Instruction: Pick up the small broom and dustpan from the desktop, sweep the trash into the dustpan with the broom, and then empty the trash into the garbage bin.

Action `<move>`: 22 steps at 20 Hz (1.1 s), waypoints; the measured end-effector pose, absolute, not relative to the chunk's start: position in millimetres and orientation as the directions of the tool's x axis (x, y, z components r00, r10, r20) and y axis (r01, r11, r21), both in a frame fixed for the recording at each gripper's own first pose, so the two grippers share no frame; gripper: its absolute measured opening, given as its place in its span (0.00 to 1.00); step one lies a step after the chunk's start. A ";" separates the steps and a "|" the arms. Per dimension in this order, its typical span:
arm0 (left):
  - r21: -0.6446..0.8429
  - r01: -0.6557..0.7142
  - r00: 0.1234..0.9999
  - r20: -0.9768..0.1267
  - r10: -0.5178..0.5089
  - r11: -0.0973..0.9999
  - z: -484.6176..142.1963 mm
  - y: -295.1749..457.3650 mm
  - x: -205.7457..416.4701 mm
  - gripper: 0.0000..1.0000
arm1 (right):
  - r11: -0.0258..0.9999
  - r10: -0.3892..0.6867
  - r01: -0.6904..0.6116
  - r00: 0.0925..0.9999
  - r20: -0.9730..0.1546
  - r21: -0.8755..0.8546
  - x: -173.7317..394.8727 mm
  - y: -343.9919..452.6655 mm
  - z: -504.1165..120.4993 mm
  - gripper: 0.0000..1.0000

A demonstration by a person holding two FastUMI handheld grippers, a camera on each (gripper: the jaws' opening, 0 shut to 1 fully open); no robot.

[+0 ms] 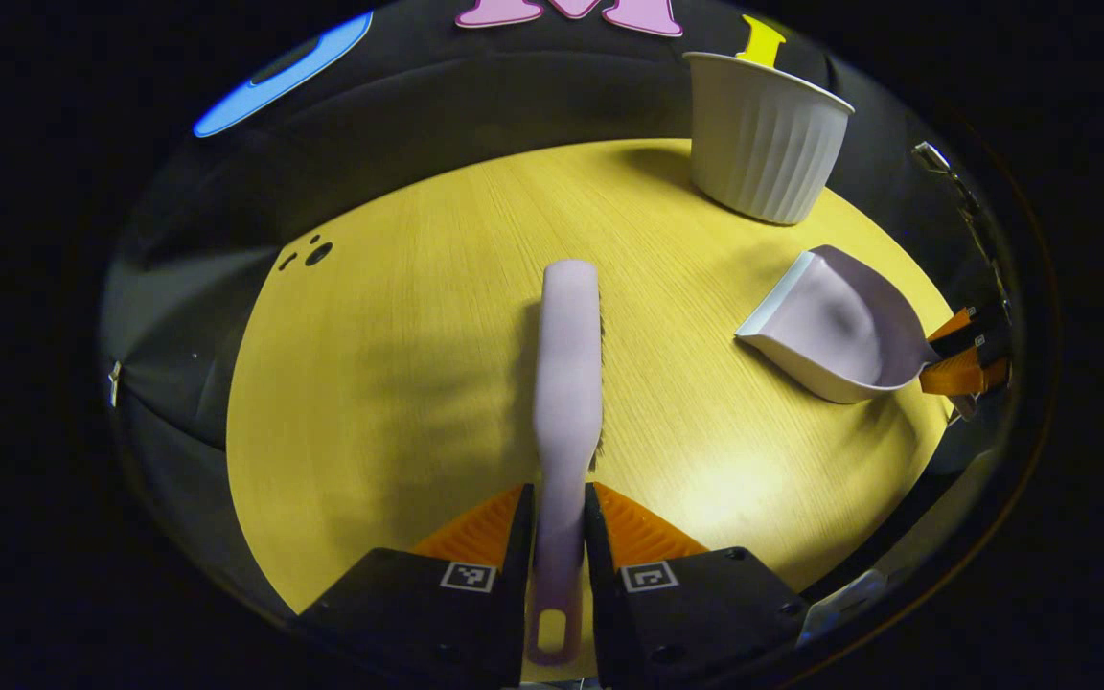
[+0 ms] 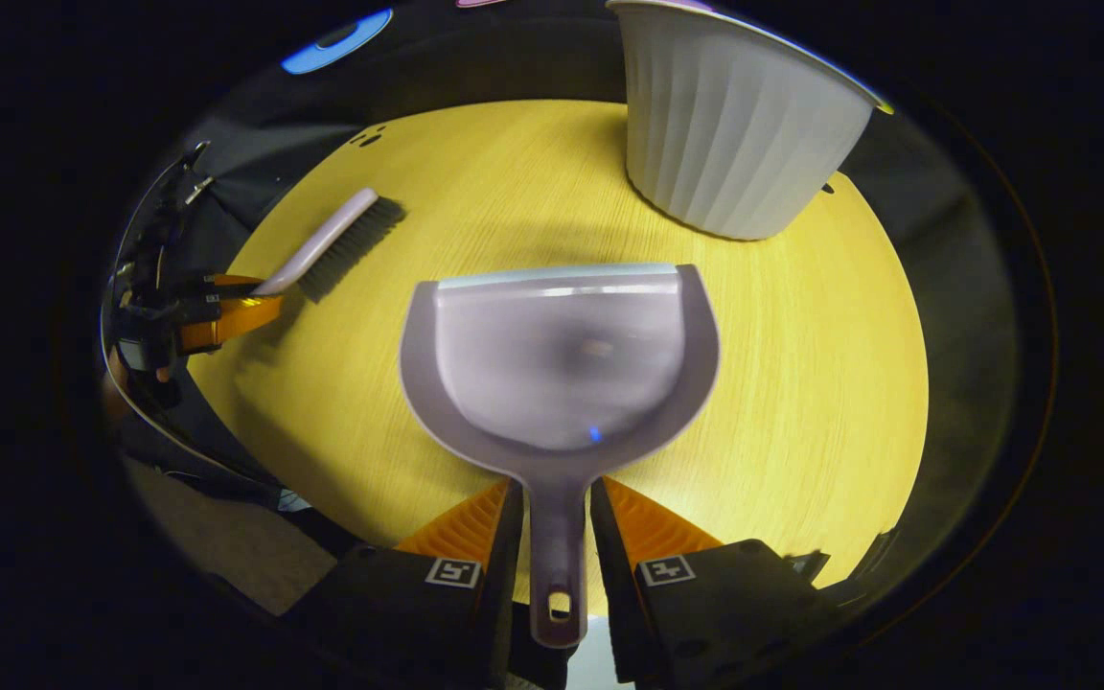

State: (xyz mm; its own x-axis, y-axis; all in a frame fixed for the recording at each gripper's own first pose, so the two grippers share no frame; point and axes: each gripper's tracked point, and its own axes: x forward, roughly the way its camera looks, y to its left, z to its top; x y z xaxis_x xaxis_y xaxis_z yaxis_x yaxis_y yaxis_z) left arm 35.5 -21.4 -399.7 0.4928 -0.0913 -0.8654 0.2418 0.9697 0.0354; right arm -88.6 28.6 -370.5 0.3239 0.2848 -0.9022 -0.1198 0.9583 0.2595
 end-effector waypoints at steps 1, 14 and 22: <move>0.035 0.234 0.506 -0.858 -0.091 0.972 -392.0 -20.7 32.5 0.33 | 0.957 0.290 -0.115 0.340 -0.895 0.266 -89.2 25.4 -358.8 0.45; -0.004 0.136 0.859 -0.498 -0.120 0.991 -195.6 -46.0 87.5 0.33 | 0.933 0.339 -0.190 0.750 -0.568 0.305 -7.7 28.7 -185.1 0.35; 0.010 0.131 0.910 -0.397 -0.117 0.991 -148.4 -58.0 79.3 0.33 | 0.959 0.275 -0.224 0.880 -0.388 0.171 15.2 21.1 -135.9 0.31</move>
State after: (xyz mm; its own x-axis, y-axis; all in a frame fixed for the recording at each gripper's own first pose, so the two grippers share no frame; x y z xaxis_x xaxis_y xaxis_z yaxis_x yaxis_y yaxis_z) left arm 79.3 -58.0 -148.4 0.9102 -0.1168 -0.3974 0.1313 0.9913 0.0095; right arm 15.2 21.1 -135.9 0.8798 0.2747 -0.3881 -0.2243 0.9595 0.1706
